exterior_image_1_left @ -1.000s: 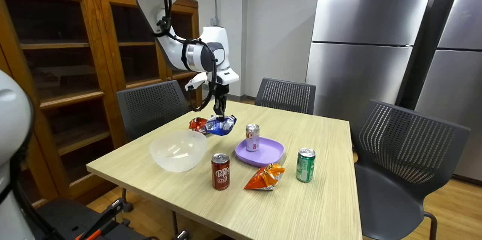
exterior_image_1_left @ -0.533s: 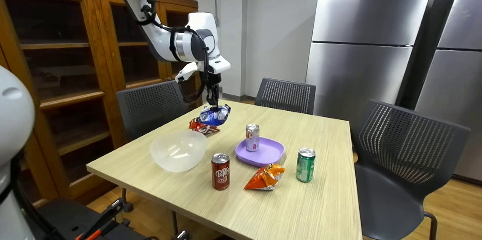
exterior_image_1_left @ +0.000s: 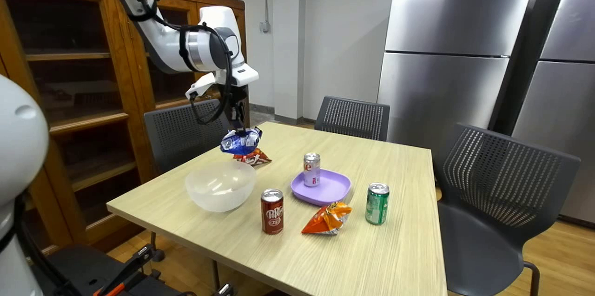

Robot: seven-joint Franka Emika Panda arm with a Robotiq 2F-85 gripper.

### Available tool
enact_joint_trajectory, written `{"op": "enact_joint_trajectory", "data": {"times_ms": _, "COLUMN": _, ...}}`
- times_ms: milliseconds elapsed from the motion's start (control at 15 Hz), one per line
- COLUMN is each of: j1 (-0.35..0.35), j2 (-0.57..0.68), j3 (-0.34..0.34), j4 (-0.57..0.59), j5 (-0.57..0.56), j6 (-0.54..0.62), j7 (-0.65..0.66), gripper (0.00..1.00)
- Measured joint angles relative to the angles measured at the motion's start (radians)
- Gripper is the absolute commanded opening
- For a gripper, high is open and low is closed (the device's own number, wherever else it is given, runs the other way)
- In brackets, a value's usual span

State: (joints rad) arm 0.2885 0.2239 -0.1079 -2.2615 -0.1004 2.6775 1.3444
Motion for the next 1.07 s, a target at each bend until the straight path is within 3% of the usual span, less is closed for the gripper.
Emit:
{"op": "enact_joint_trajectory", "data": {"times_ms": 467, "j1": 0.001, "j2": -0.025, "j3": 0.08, "j4": -0.09, "j5": -0.001, "j6": -0.004, "j7": 0.05, "gripper": 0.0}}
{"op": "enact_joint_trajectory", "data": {"times_ms": 1067, "j1": -0.008, "j2": -0.005, "j3": 0.096, "j4": -0.123, "j5": 0.008, "j6": -0.032, "j7": 0.095, "gripper": 0.0}}
